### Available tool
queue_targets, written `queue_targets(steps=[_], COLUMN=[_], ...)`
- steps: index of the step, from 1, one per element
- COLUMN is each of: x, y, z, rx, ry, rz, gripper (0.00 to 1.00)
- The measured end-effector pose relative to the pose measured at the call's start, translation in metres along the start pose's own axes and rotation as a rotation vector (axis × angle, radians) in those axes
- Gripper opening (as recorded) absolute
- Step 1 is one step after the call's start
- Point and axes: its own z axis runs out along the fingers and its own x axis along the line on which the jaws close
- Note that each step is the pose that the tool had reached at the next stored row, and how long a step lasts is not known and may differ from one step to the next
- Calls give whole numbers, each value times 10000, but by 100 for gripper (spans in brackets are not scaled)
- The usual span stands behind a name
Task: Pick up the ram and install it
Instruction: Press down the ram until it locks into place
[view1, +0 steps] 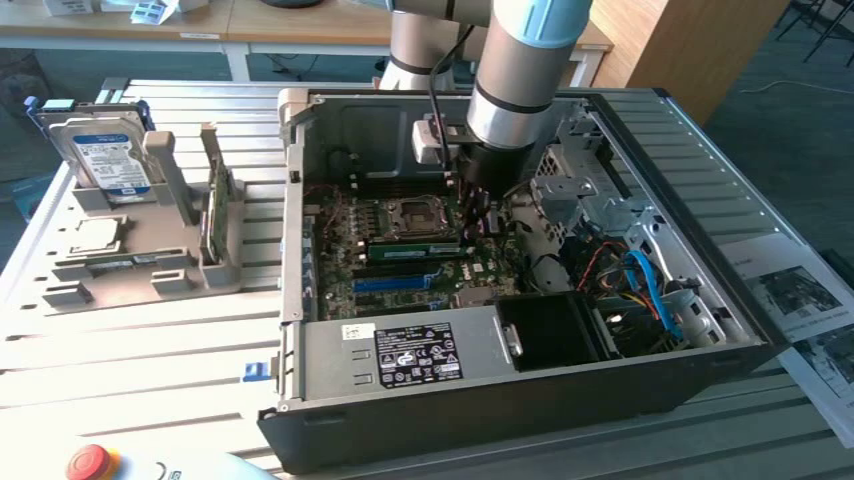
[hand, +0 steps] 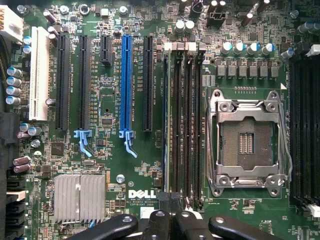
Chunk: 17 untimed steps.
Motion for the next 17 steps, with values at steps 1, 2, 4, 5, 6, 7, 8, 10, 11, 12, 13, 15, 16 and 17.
queue_targets(steps=[1,2,4,5,6,7,8,10,11,12,13,15,16,17], x=[0,0,-1,-1,-2,-2,-1,-1,-1,-1,-1,-1,-1,-1], y=[0,0,0,0,0,1,2,2,3,3,4,5,5,6], z=[0,1,0,-2,-8,-16,-32,-62,-78,-97,-115,-147,-160,-172], rx=[0,0,0,1,0,-5,-6,-10,-14,-20,-25,-31,-33,-35], ry=[0,-1,-5,-9,-14,-17,-7,-5,-4,-2,0,2,3,5], rz=[0,0,1,1,1,2,2,1,0,1,1,1,1,1], gripper=[11,11,11,11,11,11,11,11,11,11,11,11,11,11])
